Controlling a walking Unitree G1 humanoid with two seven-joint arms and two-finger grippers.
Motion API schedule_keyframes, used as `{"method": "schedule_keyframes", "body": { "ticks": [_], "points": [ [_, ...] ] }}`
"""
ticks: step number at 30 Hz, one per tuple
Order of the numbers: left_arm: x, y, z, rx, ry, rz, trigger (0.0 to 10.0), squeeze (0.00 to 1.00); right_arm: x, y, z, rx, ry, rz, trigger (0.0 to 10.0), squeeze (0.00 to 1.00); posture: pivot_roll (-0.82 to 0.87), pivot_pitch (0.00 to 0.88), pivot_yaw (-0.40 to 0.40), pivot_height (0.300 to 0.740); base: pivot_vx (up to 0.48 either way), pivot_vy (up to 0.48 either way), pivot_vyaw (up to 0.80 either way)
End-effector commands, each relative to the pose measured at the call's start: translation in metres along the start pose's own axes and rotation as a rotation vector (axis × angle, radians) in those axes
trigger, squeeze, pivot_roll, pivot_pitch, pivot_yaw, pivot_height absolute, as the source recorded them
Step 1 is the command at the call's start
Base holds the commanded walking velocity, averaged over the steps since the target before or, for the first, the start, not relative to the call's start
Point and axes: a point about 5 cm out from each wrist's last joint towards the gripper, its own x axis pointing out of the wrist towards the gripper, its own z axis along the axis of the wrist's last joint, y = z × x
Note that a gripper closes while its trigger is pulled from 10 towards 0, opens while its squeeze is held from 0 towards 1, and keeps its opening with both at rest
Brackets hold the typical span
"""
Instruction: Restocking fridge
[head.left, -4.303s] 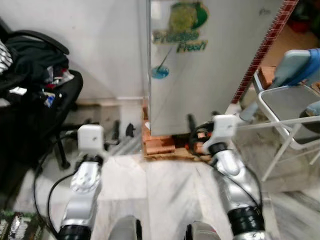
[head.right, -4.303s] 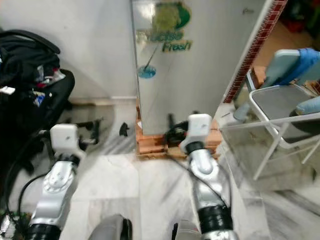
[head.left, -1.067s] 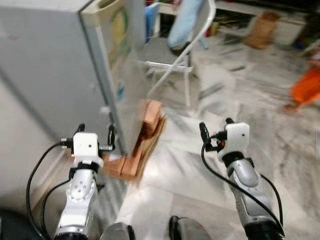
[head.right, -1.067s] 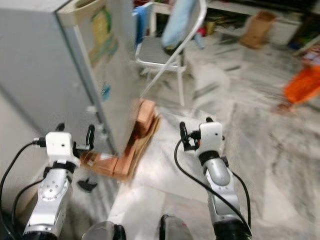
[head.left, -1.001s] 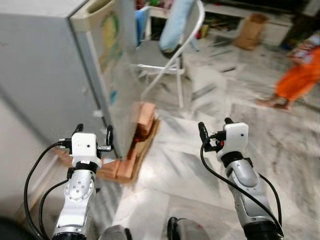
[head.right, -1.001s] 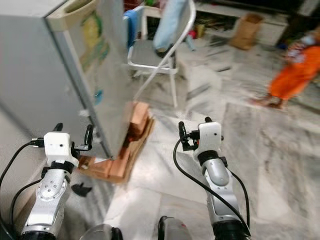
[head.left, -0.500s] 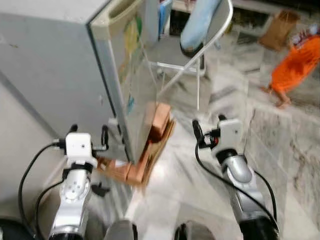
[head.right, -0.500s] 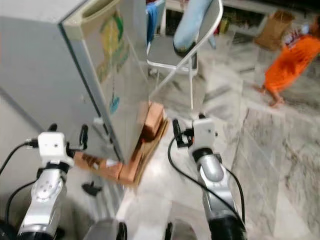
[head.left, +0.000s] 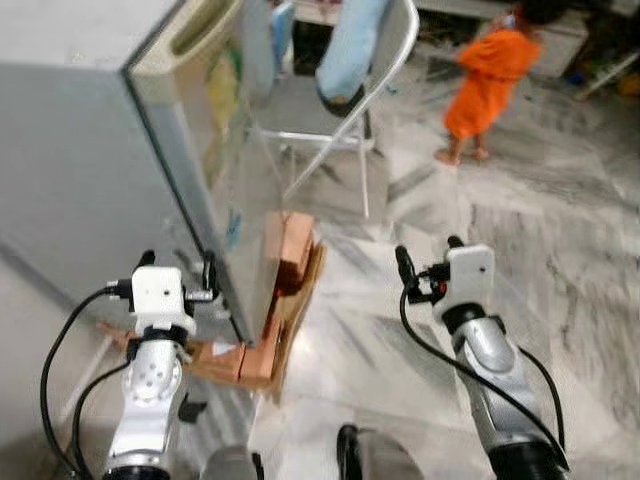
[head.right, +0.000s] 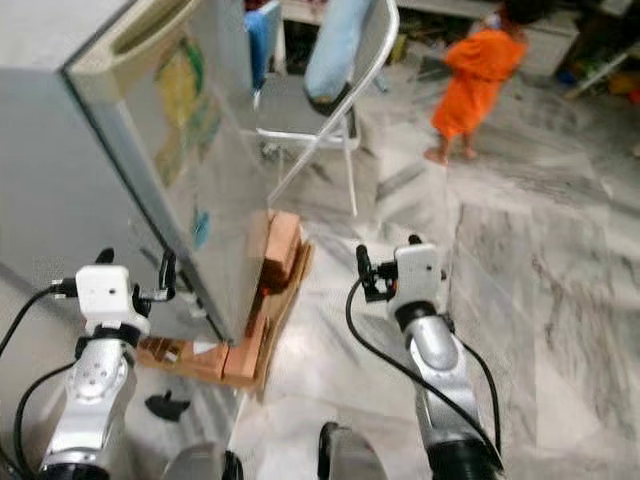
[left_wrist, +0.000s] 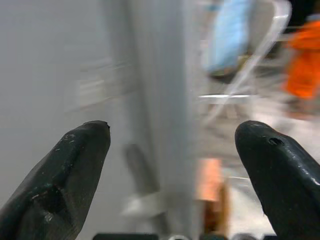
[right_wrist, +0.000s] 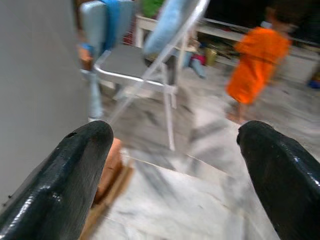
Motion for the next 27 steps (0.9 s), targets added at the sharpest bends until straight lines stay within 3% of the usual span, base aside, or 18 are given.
{"method": "schedule_keyframes", "body": {
  "ticks": [1, 6, 18, 21, 27],
  "points": [
    [-0.002, -0.001, -0.004, -0.003, 0.025, -0.013, 10.0, 0.0, -0.001, 0.0, 0.003, -0.002, -0.006, 0.004, 10.0, 0.0, 0.07, 0.123, -0.026, 0.74, 0.0, 0.0, -0.8],
    [0.004, 0.002, -0.003, 0.011, 0.013, -0.007, 10.0, 0.0, -0.001, 0.0, 0.004, -0.007, -0.013, 0.009, 10.0, 0.0, 0.06, 0.125, -0.025, 0.74, 0.0, 0.0, -0.79],
    [0.018, 0.02, -0.001, 0.04, 0.007, 0.066, 10.0, 0.0, -0.006, 0.003, 0.005, -0.018, -0.008, 0.029, 10.0, 0.0, 0.05, 0.141, -0.013, 0.74, 0.0, 0.0, 0.0],
    [0.023, 0.023, 0.003, 0.038, -0.004, 0.061, 10.0, 0.0, -0.013, 0.008, 0.001, -0.011, 0.011, 0.06, 10.0, 0.0, 0.05, 0.147, -0.01, 0.74, 0.0, 0.0, 0.0],
    [0.03, 0.012, 0.01, 0.013, -0.027, -0.036, 10.0, 0.0, -0.018, 0.008, -0.006, -0.016, 0.045, 0.08, 10.0, 0.0, 0.04, 0.144, -0.012, 0.74, 0.0, 0.0, 0.0]
  ]
}}
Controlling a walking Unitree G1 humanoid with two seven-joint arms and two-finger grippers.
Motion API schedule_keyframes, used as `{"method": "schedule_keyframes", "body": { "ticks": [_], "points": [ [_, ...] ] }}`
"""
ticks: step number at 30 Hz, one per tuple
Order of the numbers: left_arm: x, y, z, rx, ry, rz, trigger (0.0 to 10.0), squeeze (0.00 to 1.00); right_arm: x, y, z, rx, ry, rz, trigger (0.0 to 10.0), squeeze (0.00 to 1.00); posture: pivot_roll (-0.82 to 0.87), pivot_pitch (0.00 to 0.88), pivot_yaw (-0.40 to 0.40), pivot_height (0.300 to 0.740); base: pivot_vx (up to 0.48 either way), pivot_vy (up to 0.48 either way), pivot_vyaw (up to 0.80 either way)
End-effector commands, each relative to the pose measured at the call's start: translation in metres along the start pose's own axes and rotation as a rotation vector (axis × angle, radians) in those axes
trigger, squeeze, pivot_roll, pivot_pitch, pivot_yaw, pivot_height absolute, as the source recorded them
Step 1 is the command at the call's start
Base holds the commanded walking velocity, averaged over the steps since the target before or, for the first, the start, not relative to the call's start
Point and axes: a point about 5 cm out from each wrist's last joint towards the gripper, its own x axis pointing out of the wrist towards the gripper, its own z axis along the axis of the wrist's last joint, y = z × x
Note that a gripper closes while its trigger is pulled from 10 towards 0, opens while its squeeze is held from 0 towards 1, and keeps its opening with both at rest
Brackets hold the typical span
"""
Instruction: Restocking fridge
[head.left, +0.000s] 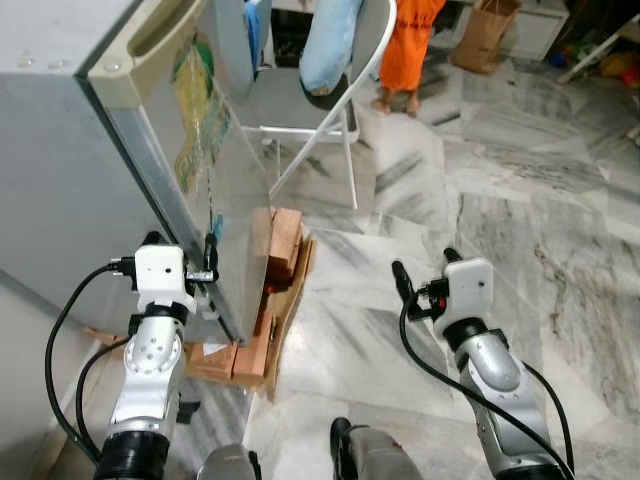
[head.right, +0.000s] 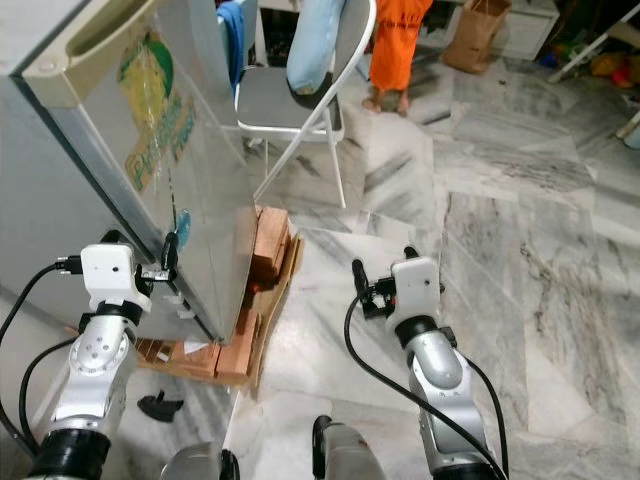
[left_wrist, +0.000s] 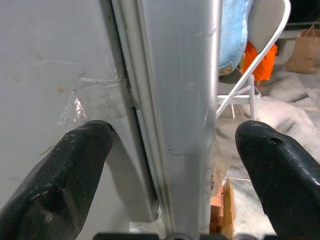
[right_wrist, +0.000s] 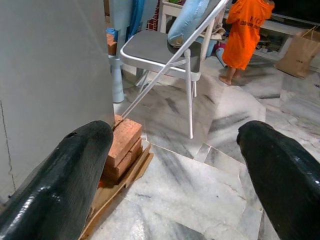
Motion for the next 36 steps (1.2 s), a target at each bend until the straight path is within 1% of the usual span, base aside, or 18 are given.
{"method": "schedule_keyframes", "body": {
  "ticks": [1, 4, 5, 9, 13, 16, 22, 23, 24, 25, 27, 29, 30, 32, 33, 34, 35, 36],
  "points": [
    [0.003, -0.007, 0.006, -0.004, -0.017, -0.046, 10.0, 0.0, 0.0, -0.004, -0.001, -0.012, 0.015, -0.001, 10.0, 0.0, 0.04, 0.144, -0.011, 0.74, 0.0, 0.0, 0.0],
    [0.002, -0.013, 0.007, -0.018, -0.013, -0.093, 10.0, 0.0, 0.0, -0.006, -0.003, -0.014, 0.025, -0.001, 10.0, 0.0, 0.04, 0.145, -0.01, 0.74, 0.0, 0.0, 0.0],
    [0.002, -0.013, 0.007, -0.018, -0.013, -0.093, 10.0, 0.0, 0.0, -0.006, -0.003, -0.014, 0.025, -0.001, 10.0, 0.0, 0.04, 0.145, -0.01, 0.74, 0.0, 0.0, 0.0],
    [-0.002, -0.021, 0.006, -0.048, 0.0, -0.161, 10.0, 0.0, -0.001, -0.005, -0.004, -0.011, 0.036, 0.008, 10.0, 0.0, 0.05, 0.145, -0.012, 0.74, 0.0, 0.0, 0.0],
    [-0.002, -0.023, 0.006, -0.04, 0.0, -0.173, 10.0, 0.0, 0.0, -0.005, -0.004, -0.011, 0.038, 0.014, 10.0, 0.0, 0.05, 0.144, -0.013, 0.74, 0.0, 0.0, 0.0],
    [0.003, -0.022, 0.008, -0.031, -0.006, -0.165, 10.0, 0.0, -0.001, -0.003, -0.006, 0.005, 0.052, 0.048, 10.0, 0.0, 0.05, 0.141, -0.014, 0.74, 0.0, 0.0, 0.0],
    [0.009, -0.022, 0.009, -0.011, -0.008, -0.177, 10.0, 0.0, -0.01, -0.005, -0.006, 0.0, 0.061, 0.068, 10.0, 0.0, 0.04, 0.133, -0.013, 0.74, 0.0, 0.0, 0.0],
    [0.013, -0.022, 0.009, -0.002, -0.008, -0.179, 10.0, 0.0, -0.013, -0.005, -0.007, -0.004, 0.064, 0.072, 10.0, 0.0, 0.04, 0.131, -0.013, 0.74, 0.0, 0.0, 0.0],
    [0.02, -0.023, 0.01, 0.01, -0.011, -0.181, 10.0, 0.0, -0.018, -0.006, -0.008, -0.009, 0.073, 0.079, 10.0, 0.0, 0.04, 0.129, -0.014, 0.74, 0.0, 0.0, 0.0],
    [0.02, -0.023, 0.01, 0.01, -0.011, -0.181, 10.0, 0.0, -0.018, -0.006, -0.008, -0.009, 0.073, 0.079, 10.0, 0.0, 0.04, 0.129, -0.014, 0.74, 0.0, 0.0, 0.0],
    [0.037, -0.035, 0.023, -0.01, -0.041, -0.226, 10.0, 0.0, -0.035, -0.011, -0.018, 0.002, 0.104, 0.034, 10.0, 0.0, 0.04, 0.119, -0.012, 0.74, 0.0, 0.0, 0.0],
    [0.04, -0.04, 0.028, -0.018, -0.054, -0.236, 10.0, 0.0, -0.039, -0.012, -0.02, 0.0, 0.109, 0.024, 10.0, 0.0, 0.04, 0.118, -0.01, 0.74, 0.0, 0.0, 0.0],
    [0.042, -0.046, 0.032, -0.033, -0.063, -0.254, 10.0, 0.0, -0.043, -0.013, -0.022, 0.003, 0.115, 0.015, 10.0, 0.0, 0.03, 0.117, -0.007, 0.74, 0.0, 0.0, 0.0],
    [0.044, -0.082, 0.048, -0.073, -0.114, -0.371, 10.0, 0.0, -0.054, -0.017, -0.028, 0.003, 0.136, -0.008, 10.0, 0.0, 0.02, 0.11, -0.002, 0.74, 0.0, 0.0, 0.0],
    [0.043, -0.093, 0.052, -0.082, -0.126, -0.415, 10.0, 0.0, -0.055, -0.018, -0.029, 0.002, 0.14, -0.006, 10.0, 0.0, 0.02, 0.109, 0.0, 0.74, 0.0, 0.0, 0.0],
    [0.04, -0.109, 0.058, -0.092, -0.147, -0.477, 10.0, 0.0, -0.058, -0.019, -0.032, 0.002, 0.145, -0.007, 10.0, 0.0, 0.02, 0.107, 0.001, 0.74, 0.0, 0.0, 0.0],
    [0.038, -0.119, 0.062, -0.099, -0.163, -0.518, 10.0, 0.0, -0.059, -0.019, -0.034, 0.002, 0.148, -0.008, 10.0, 0.0, 0.02, 0.106, 0.001, 0.74, 0.0, 0.0, 0.0],
    [0.032, -0.141, 0.074, -0.133, -0.191, -0.609, 10.0, 0.0, -0.06, -0.02, -0.037, 0.001, 0.153, -0.007, 10.0, 0.0, 0.02, 0.103, 0.003, 0.74, 0.0, 0.0, 0.0]
  ]
}}
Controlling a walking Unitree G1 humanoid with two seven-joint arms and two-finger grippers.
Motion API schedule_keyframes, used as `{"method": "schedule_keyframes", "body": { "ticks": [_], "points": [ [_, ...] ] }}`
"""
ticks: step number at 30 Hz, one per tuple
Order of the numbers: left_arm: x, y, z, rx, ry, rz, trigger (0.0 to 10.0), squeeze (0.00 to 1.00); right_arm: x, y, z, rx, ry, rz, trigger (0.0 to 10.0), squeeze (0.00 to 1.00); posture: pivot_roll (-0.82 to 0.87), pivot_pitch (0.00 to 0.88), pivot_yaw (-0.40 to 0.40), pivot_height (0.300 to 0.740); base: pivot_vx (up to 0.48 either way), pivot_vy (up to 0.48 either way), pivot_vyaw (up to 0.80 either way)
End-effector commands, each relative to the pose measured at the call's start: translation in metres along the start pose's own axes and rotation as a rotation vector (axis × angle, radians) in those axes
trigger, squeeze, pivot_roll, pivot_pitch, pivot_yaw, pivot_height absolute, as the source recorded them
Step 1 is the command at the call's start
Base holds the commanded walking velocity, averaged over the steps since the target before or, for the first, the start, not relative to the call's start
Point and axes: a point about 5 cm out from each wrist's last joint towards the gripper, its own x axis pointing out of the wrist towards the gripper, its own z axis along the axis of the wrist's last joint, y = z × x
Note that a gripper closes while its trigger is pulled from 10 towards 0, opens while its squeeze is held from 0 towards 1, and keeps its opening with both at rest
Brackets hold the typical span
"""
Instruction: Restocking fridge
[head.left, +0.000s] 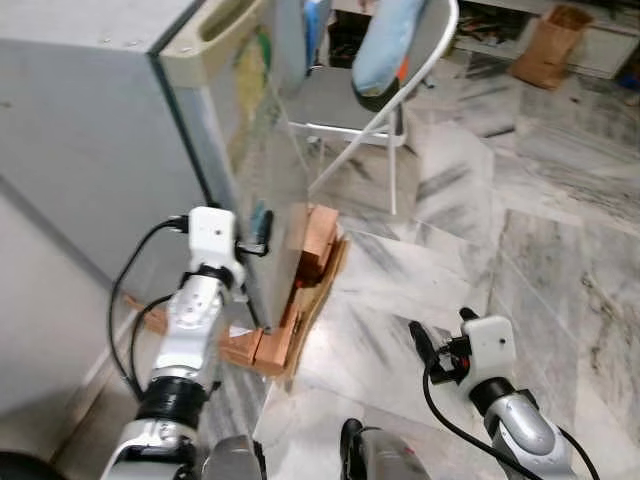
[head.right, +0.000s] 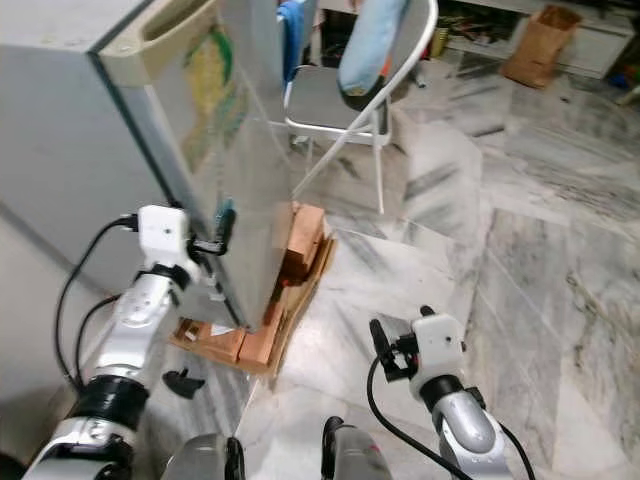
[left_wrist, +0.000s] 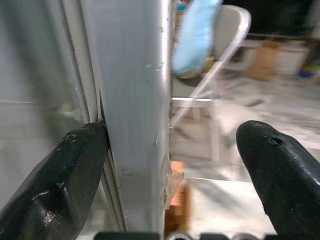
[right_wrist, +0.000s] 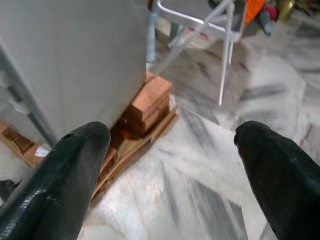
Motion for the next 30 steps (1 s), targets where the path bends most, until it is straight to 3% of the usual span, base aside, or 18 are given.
{"method": "schedule_keyframes", "body": {
  "ticks": [1, 4, 6, 8, 11, 14, 16, 23, 27, 30],
  "points": [
    [0.018, -0.056, 0.042, 0.026, -0.164, -0.264, 10.0, 0.0, -0.002, -0.004, -0.001, -0.004, -0.013, -0.005, 10.0, 0.0, 0.02, 0.103, 0.003, 0.74, 0.0, 0.0, 0.0],
    [0.017, -0.095, 0.061, -0.062, -0.214, -0.413, 10.0, 0.0, -0.001, -0.003, -0.003, -0.012, -0.015, 0.009, 10.0, 0.0, 0.01, 0.094, 0.012, 0.74, 0.0, 0.0, 0.0],
    [0.02, -0.097, 0.066, -0.097, -0.235, -0.382, 10.0, 0.0, 0.0, -0.003, -0.006, -0.016, -0.011, 0.013, 10.0, 0.0, 0.01, 0.092, 0.013, 0.74, 0.0, 0.0, 0.0],
    [0.024, -0.08, 0.06, -0.074, -0.222, -0.303, 10.0, 0.0, 0.0, -0.003, -0.009, -0.015, -0.006, 0.011, 10.0, 0.0, 0.02, 0.091, 0.012, 0.74, 0.0, 0.0, 0.0],
    [0.023, -0.045, 0.052, -0.057, -0.195, -0.175, 10.0, 0.0, 0.0, -0.004, -0.013, -0.016, -0.005, 0.016, 10.0, 0.0, 0.02, 0.093, 0.01, 0.74, 0.0, 0.0, 0.0],
    [0.014, -0.008, 0.05, -0.019, -0.181, -0.059, 10.0, 0.0, 0.003, -0.006, -0.018, -0.014, -0.001, 0.02, 10.0, 0.0, 0.03, 0.096, 0.005, 0.74, 0.0, 0.0, 0.0],
    [0.007, 0.004, 0.047, -0.004, -0.172, -0.021, 10.0, 0.0, 0.006, -0.007, -0.022, -0.014, 0.005, 0.02, 10.0, 0.0, 0.04, 0.093, 0.002, 0.74, 0.0, 0.0, 0.0],
    [-0.021, 0.013, 0.025, -0.003, -0.109, 0.023, 10.0, 0.0, 0.019, -0.014, -0.03, -0.029, 0.022, -0.022, 10.0, 0.0, 0.04, 0.093, 0.005, 0.74, 0.0, -0.383, -0.45],
    [-0.044, 0.013, -0.001, 0.008, -0.029, 0.038, 10.0, 0.0, 0.028, -0.02, -0.013, -0.01, -0.029, -0.096, 10.0, 0.0, 0.04, 0.089, 0.018, 0.74, 0.144, -0.402, -0.8],
    [-0.045, 0.012, -0.003, 0.008, -0.022, 0.038, 10.0, 0.0, 0.03, -0.019, -0.007, -0.01, -0.05, -0.1, 10.0, 0.0, 0.04, 0.089, 0.021, 0.74, 0.323, -0.351, -0.8]
  ]
}}
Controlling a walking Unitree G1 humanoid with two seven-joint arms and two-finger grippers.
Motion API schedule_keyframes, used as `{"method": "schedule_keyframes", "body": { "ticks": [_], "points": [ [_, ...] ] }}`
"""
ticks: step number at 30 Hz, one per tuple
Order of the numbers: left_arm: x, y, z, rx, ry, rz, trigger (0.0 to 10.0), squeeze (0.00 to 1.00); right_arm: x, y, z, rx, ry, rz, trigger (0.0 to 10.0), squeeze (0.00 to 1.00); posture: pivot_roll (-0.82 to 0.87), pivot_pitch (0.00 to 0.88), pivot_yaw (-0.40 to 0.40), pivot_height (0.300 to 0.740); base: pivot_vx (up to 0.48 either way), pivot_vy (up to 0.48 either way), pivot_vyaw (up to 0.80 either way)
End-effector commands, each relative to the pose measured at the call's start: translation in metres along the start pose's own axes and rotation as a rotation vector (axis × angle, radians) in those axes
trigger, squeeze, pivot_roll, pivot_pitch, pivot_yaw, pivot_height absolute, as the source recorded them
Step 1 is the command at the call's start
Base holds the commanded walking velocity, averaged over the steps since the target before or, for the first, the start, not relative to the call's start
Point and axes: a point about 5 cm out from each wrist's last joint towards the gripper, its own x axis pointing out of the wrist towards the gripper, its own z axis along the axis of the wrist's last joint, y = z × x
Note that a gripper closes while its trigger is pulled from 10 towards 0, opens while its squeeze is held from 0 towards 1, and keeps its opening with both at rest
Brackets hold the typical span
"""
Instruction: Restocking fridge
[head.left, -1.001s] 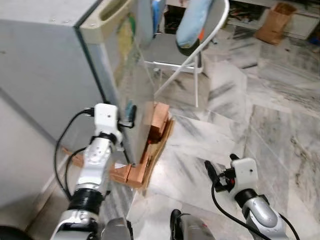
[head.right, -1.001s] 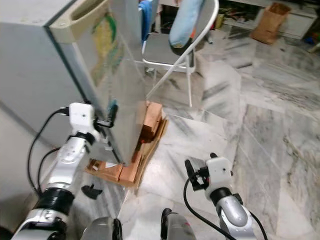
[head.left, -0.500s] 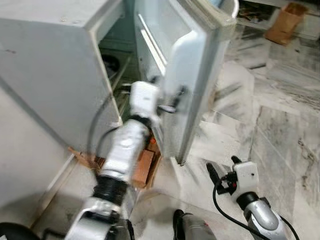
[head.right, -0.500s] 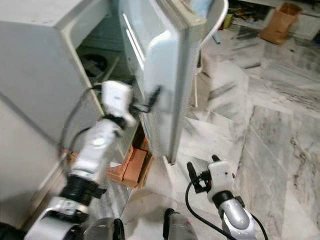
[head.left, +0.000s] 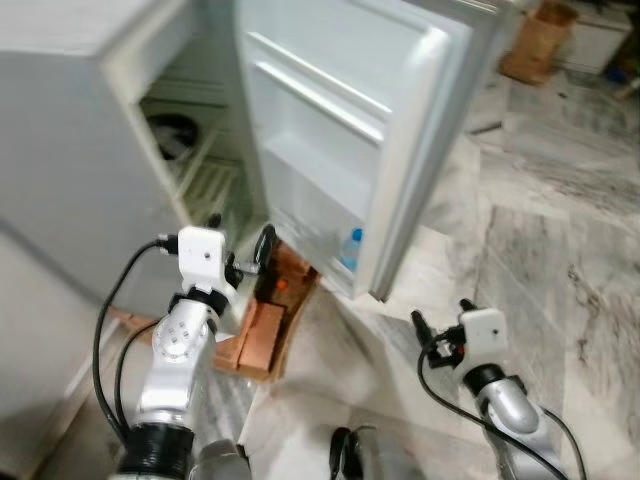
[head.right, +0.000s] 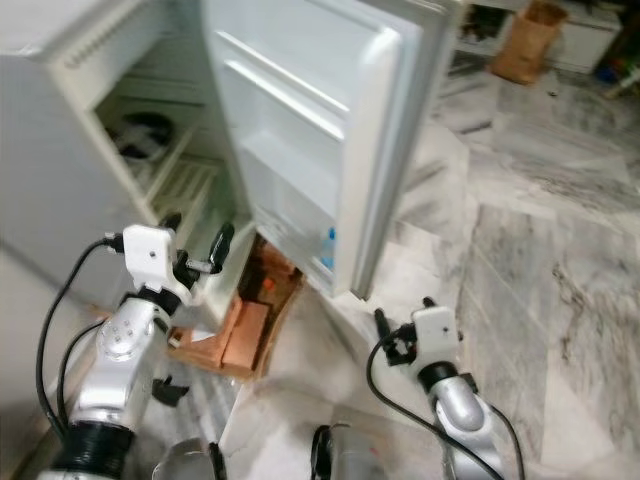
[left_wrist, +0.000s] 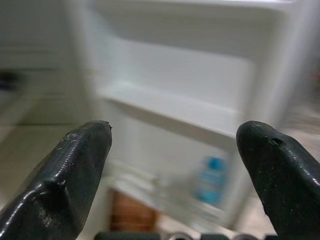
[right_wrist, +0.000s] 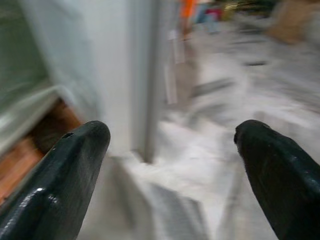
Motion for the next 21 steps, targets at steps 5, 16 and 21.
{"method": "schedule_keyframes", "body": {
  "ticks": [5, 16, 21],
  "points": [
    [0.009, 0.002, 0.006, 0.051, -0.015, -0.004, 10.0, 0.0, 0.001, 0.007, 0.013, 0.006, -0.047, -0.004, 10.0, 0.0, 0.03, 0.088, 0.02, 0.74, 0.389, -0.229, -0.53],
    [0.044, 0.006, 0.015, 0.137, -0.006, 0.046, 10.0, 0.0, 0.002, 0.018, 0.036, -0.001, -0.115, -0.01, 10.0, 0.0, 0.02, 0.087, 0.028, 0.74, 0.468, 0.0, 0.0],
    [0.05, 0.003, 0.014, 0.146, 0.002, 0.055, 10.0, 0.0, 0.001, 0.021, 0.042, 0.001, -0.124, -0.013, 10.0, 0.0, 0.02, 0.087, 0.029, 0.74, 0.48, 0.0, 0.0]
  ]
}}
